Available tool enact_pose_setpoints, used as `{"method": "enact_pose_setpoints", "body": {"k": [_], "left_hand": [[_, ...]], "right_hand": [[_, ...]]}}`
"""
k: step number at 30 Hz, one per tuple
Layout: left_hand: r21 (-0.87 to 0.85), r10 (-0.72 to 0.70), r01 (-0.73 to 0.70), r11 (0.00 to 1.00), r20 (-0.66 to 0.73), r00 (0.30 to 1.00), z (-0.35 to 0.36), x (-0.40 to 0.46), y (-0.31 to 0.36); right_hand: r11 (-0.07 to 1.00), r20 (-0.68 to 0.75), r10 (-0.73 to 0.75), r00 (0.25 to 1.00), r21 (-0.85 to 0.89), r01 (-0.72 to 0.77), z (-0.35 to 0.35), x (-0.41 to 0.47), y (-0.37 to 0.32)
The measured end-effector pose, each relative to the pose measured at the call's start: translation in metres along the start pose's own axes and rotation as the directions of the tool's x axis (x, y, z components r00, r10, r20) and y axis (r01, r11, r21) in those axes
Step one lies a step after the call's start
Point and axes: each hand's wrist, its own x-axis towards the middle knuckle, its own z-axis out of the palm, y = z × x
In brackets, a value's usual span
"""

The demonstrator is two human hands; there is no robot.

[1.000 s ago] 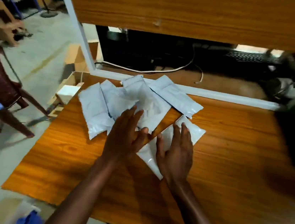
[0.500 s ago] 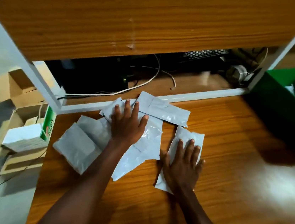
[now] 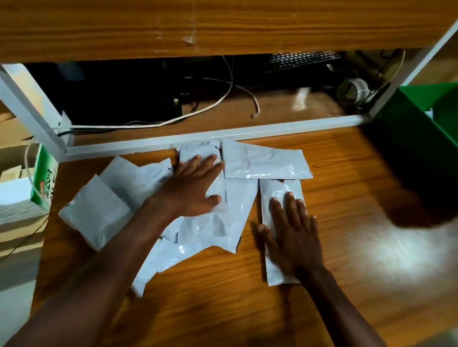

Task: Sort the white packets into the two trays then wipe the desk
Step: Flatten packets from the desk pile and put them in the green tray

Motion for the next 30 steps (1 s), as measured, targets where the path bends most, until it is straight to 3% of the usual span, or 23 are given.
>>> {"method": "enact_pose_setpoints", "body": {"k": [3, 6, 14, 20, 23, 28, 30], "left_hand": [[-0.052, -0.157, 0.152, 0.987, -0.095, 0.983, 0.003, 0.0, 0.022], [-0.11, -0.299, 0.29, 0.951, -0.083, 0.95, 0.017, 0.009, 0.044], [-0.023, -0.336, 0.335, 0.942, -0.107, 0.936, 0.038, 0.008, 0.042], [0.005, -0.291, 0.292, 0.956, -0.08, 0.953, 0.032, 0.004, 0.029], [-0.031, -0.259, 0.257, 0.966, -0.175, 0.95, 0.015, -0.005, 0.04], [0.079, -0.114, 0.14, 0.987, -0.269, 0.956, -0.01, -0.022, 0.059], [0.024, -0.09, 0.102, 0.994, -0.313, 0.946, -0.014, -0.03, 0.069]], "right_hand": [[1.0, 0.002, -0.009, 1.0, 0.002, 0.009, 0.001, 0.0, 0.002], [1.0, -0.053, -0.005, 0.999, 0.008, 0.005, 0.011, 0.001, 0.0], [0.996, -0.194, 0.01, 0.981, 0.087, 0.007, 0.015, -0.002, -0.002], [0.988, -0.198, -0.018, 0.98, 0.148, 0.048, 0.014, -0.004, 0.003], [0.987, -0.237, -0.004, 0.972, 0.153, 0.041, 0.01, -0.011, 0.005], [0.986, -0.319, 0.012, 0.948, 0.161, 0.041, 0.0, -0.033, 0.006], [0.984, -0.354, 0.031, 0.935, 0.173, 0.033, -0.007, -0.043, 0.005]]}}
